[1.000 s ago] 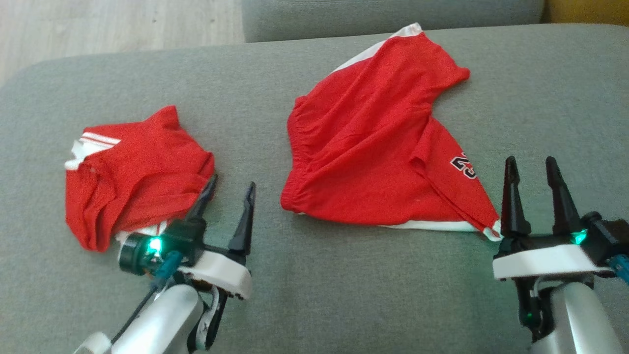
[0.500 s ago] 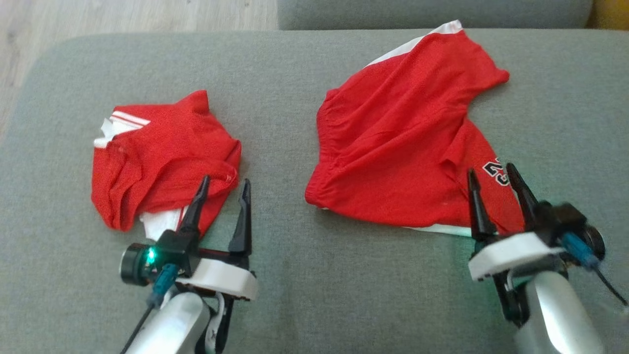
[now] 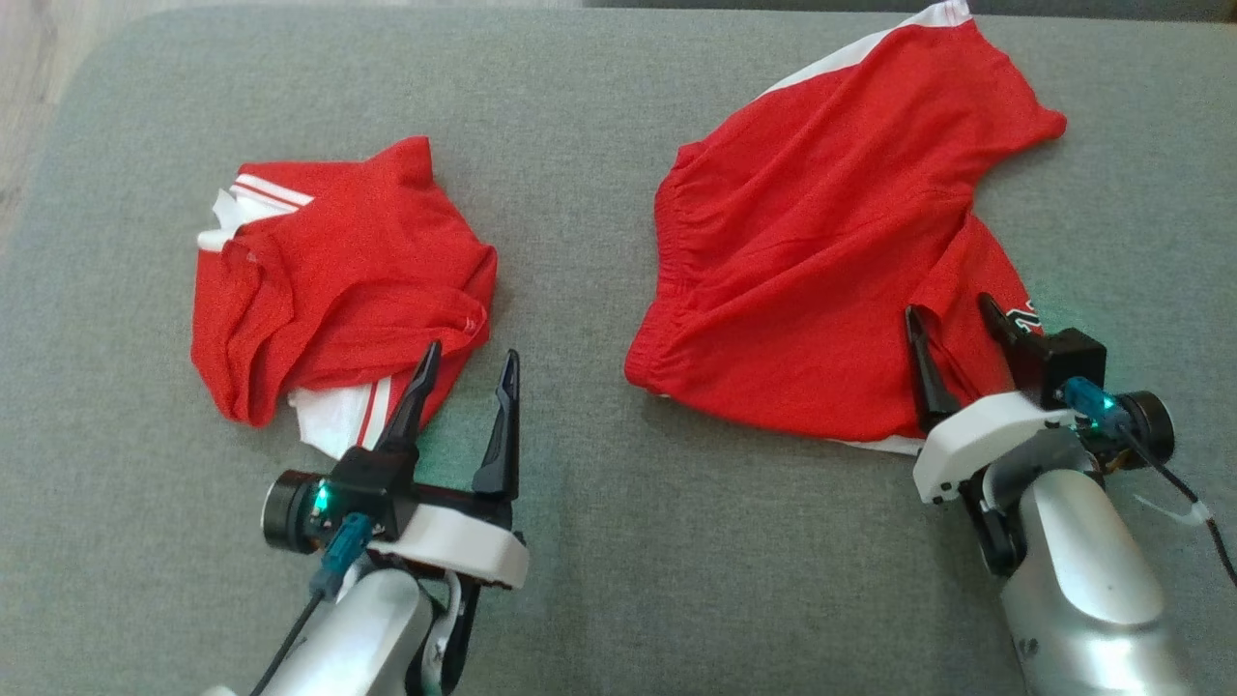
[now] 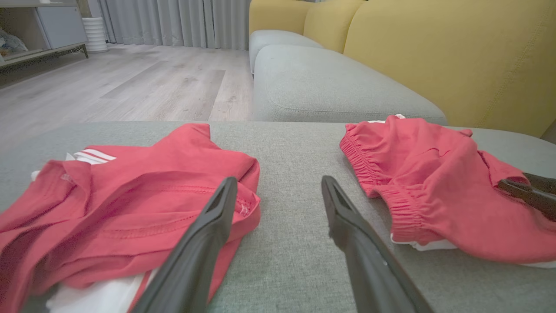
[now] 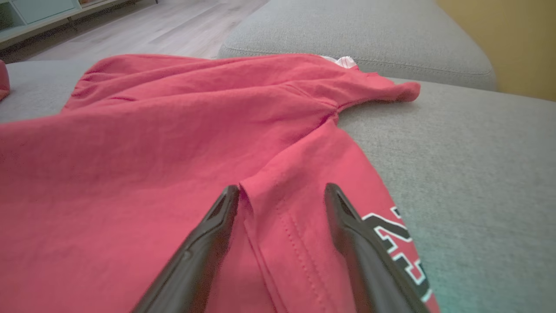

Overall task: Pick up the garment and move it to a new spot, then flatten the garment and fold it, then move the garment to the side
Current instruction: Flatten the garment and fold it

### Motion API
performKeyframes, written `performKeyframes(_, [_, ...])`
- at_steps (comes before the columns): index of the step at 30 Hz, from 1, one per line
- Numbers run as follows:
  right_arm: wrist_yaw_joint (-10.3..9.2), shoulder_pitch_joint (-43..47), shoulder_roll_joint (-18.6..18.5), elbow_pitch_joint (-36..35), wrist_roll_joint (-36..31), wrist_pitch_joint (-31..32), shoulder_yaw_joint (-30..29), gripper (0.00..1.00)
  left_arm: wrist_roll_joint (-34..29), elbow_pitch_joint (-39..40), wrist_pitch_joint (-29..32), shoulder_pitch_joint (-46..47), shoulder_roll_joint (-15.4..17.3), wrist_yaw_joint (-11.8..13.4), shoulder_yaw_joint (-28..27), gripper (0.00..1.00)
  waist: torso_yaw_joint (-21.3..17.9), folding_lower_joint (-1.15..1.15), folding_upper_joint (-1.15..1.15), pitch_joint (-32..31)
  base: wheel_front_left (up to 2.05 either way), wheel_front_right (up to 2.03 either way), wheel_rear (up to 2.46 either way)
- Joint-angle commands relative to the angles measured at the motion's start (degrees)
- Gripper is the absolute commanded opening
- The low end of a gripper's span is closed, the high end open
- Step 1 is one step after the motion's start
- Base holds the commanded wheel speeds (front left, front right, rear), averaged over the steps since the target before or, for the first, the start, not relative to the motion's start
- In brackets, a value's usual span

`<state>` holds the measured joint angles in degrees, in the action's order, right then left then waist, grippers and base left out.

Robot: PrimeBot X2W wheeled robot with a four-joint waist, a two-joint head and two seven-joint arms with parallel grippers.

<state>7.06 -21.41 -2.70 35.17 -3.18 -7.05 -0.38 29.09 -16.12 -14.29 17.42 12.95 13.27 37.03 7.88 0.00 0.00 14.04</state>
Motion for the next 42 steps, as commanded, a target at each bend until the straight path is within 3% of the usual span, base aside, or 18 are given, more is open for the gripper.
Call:
performKeyframes(1, [0.43,-2.2,-0.2,-0.5,-0.4,-0.4,1.0,0.92,-0.7,1.1,-0.7,2.7,0.3,-0.5,-2.3,1.00,0.1,0.00,0.00,0.4,0.00,0.00,0.00])
performKeyframes(2, [0.43,-2.7,-0.2,0.1,-0.3,-0.7,1.0,0.50,-0.9,0.9,-0.7,2.8,0.1,-0.6,-2.3,1.00,0.1,0.00,0.00,0.5,0.00,0.00,0.00])
performKeyframes(3, [0.43,-3.1,-0.2,0.5,-0.3,-1.0,0.9,0.00,-1.0,0.7,-0.7,2.9,0.0,-0.8,-2.4,1.00,0.1,0.00,0.00,0.5,0.00,0.00,0.00])
performKeyframes(13, [0.43,-4.8,-0.2,0.3,-0.3,-3.8,-3.2,0.00,-1.9,-0.6,-0.7,2.1,-1.1,-1.7,-3.6,1.00,-1.8,0.00,0.00,-0.4,0.00,0.00,0.00])
performKeyframes(21, [0.43,-6.6,-0.2,-4.2,-6.9,1.0,-9.9,0.00,-2.7,-0.9,-0.7,2.1,-1.7,-2.6,-4.1,1.00,-3.2,0.00,0.00,-0.3,0.00,0.00,0.00])
performKeyframes(27, [0.43,-8.4,-3.0,-4.8,-9.2,4.9,-13.4,0.00,-3.0,-1.5,-0.7,2.7,-2.6,-3.5,-4.0,1.00,-2.3,0.00,0.00,0.8,0.00,0.00,0.00])
performKeyframes(28, [0.43,-8.7,-3.5,-4.5,-9.5,5.4,-13.8,0.03,-3.1,-1.7,-0.7,2.8,-2.7,-3.6,-4.0,1.00,-2.1,0.00,0.00,1.0,0.00,0.00,0.00])
performKeyframes(29, [0.43,-8.9,-4.0,-4.1,-9.6,5.9,-14.3,0.48,-3.1,-2.0,-0.7,2.8,-2.8,-3.7,-4.0,1.00,-1.9,0.00,0.00,1.1,0.00,0.00,0.00])
performKeyframes(30, [0.43,-9.2,-4.3,-3.7,-9.5,6.5,-14.9,1.00,-3.1,-2.2,-0.7,2.9,-2.8,-3.8,-4.0,1.00,-1.7,0.00,0.00,1.2,0.00,0.00,0.00])
performKeyframes(38, [0.43,-12.3,-7.2,-1.3,-12.9,7.5,-20.6,1.00,-3.3,-3.3,-0.7,3.3,-2.8,-4.3,-4.4,1.00,-1.4,0.00,0.00,1.3,0.00,0.00,0.00])
performKeyframes(42, [0.43,-13.4,-5.6,-2.4,-13.7,4.3,-22.8,1.00,-3.5,-3.1,-0.7,3.3,-2.9,-4.3,-5.0,1.00,-1.9,0.00,0.00,0.4,0.00,0.00,0.00])
